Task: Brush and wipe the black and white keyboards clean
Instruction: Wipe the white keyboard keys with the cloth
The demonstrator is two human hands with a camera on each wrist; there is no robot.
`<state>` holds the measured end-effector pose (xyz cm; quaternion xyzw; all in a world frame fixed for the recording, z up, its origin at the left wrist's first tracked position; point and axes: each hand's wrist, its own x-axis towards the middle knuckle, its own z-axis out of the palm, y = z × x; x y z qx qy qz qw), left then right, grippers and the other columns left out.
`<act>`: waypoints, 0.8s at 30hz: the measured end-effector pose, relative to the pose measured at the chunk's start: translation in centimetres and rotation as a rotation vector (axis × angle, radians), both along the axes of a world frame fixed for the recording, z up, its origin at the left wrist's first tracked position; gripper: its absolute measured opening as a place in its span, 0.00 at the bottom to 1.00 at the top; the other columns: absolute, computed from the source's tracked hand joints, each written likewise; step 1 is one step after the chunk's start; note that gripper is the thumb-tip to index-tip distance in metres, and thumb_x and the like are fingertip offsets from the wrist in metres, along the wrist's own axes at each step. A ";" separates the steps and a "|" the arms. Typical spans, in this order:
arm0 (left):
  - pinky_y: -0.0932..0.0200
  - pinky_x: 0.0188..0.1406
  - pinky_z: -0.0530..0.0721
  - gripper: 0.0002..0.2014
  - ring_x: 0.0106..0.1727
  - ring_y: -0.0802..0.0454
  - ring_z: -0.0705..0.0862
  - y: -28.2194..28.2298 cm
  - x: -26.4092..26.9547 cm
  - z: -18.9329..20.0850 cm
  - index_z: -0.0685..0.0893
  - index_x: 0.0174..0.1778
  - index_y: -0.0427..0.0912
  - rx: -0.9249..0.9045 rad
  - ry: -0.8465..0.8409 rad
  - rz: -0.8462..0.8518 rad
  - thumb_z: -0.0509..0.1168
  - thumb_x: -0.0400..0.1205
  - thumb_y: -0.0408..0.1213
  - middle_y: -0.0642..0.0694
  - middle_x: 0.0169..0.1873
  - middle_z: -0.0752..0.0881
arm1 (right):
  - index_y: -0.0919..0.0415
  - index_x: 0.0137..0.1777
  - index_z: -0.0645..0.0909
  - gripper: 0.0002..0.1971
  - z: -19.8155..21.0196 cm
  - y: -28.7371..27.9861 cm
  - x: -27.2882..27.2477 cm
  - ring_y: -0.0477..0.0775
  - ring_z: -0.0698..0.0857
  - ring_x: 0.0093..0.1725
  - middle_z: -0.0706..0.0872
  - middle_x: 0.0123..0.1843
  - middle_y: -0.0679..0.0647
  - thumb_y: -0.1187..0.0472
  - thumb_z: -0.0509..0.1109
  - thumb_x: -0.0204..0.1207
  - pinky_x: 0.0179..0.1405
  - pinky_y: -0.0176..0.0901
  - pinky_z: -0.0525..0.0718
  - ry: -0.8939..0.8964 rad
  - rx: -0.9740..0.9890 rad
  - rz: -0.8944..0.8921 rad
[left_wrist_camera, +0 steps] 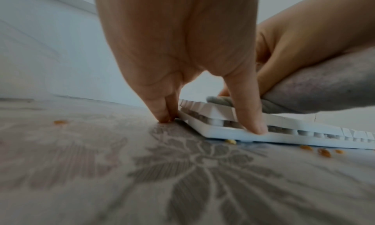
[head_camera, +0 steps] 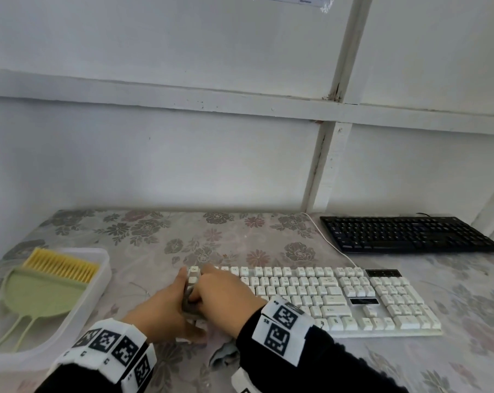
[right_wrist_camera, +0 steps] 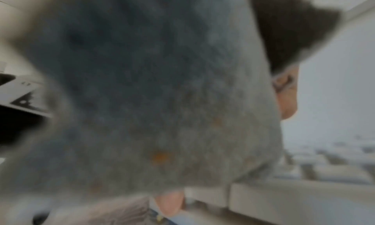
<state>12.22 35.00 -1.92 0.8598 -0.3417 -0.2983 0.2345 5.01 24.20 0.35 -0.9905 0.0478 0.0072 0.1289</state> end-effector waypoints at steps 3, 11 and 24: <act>0.66 0.59 0.74 0.66 0.63 0.56 0.78 0.1 0.1 -0.1 0.32 0.81 0.47 -0.011 0.011 0.001 0.80 0.64 0.44 0.54 0.65 0.78 | 0.69 0.51 0.86 0.11 -0.5 -1.3 -0.9 0.63 0.78 0.43 0.71 0.48 0.59 0.64 0.65 0.78 0.42 0.46 0.75 -0.035 -0.009 -0.031; 0.62 0.68 0.71 0.66 0.67 0.54 0.75 0.1 0.0 0.2 0.33 0.81 0.48 0.028 0.004 -0.021 0.80 0.63 0.49 0.53 0.72 0.73 | 0.66 0.44 0.87 0.09 -0.7 -5.6 -4.7 0.54 0.73 0.36 0.65 0.37 0.49 0.63 0.67 0.76 0.30 0.31 0.67 -0.015 -0.009 -0.110; 0.63 0.68 0.70 0.65 0.68 0.55 0.74 0.1 0.0 0.2 0.34 0.81 0.49 0.016 0.027 -0.018 0.80 0.63 0.49 0.53 0.74 0.70 | 0.59 0.50 0.89 0.11 1.1 -6.9 -7.1 0.52 0.73 0.42 0.67 0.40 0.49 0.59 0.65 0.79 0.29 0.26 0.61 -0.014 0.042 -0.090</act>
